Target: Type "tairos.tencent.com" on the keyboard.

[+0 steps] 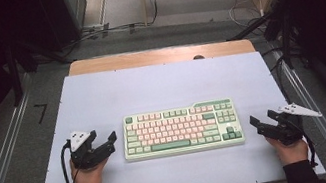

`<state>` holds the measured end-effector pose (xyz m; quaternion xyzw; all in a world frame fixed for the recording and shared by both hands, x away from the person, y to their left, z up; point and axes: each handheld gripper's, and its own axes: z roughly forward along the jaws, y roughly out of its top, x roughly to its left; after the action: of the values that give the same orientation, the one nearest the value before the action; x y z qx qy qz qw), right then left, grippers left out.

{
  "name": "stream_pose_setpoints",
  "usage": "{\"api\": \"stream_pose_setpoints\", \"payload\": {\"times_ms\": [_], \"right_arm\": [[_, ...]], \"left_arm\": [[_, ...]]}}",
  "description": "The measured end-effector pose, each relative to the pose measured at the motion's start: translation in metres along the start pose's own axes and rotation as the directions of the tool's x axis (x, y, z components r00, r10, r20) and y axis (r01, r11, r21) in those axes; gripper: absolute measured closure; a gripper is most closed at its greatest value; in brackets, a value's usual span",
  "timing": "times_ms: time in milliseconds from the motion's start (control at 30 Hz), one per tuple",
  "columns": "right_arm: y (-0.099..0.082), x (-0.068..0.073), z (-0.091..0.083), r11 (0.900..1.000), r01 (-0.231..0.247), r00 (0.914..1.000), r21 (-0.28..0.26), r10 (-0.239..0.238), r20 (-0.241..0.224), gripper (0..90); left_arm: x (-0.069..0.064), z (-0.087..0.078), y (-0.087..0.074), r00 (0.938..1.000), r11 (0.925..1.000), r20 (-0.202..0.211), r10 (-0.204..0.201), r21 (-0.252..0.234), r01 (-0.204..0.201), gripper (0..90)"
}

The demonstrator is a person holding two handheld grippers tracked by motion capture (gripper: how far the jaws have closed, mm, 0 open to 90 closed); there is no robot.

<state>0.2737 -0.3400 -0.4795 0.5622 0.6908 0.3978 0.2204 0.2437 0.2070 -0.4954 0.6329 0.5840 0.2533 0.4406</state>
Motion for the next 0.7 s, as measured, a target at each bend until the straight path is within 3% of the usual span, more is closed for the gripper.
{"api": "stream_pose_setpoints", "payload": {"times_ms": [433, 700], "right_arm": [[0.0, 0.0012, 0.0004, 1.0, 0.005, 1.0, 0.001, -0.005, -0.003, 22.4], [0.0, 0.0022, 0.0012, 1.0, 0.009, 0.9999, 0.004, -0.009, -0.005, 22.4]], "left_arm": [[-0.001, -0.0005, 0.0006, 1.0, 1.0, 0.009, 0.001, -0.001, -0.001, 25.9], [-0.0072, -0.0025, 0.0028, 0.9993, 0.9999, 0.038, 0.004, -0.011, -0.004, 26.0]]}}
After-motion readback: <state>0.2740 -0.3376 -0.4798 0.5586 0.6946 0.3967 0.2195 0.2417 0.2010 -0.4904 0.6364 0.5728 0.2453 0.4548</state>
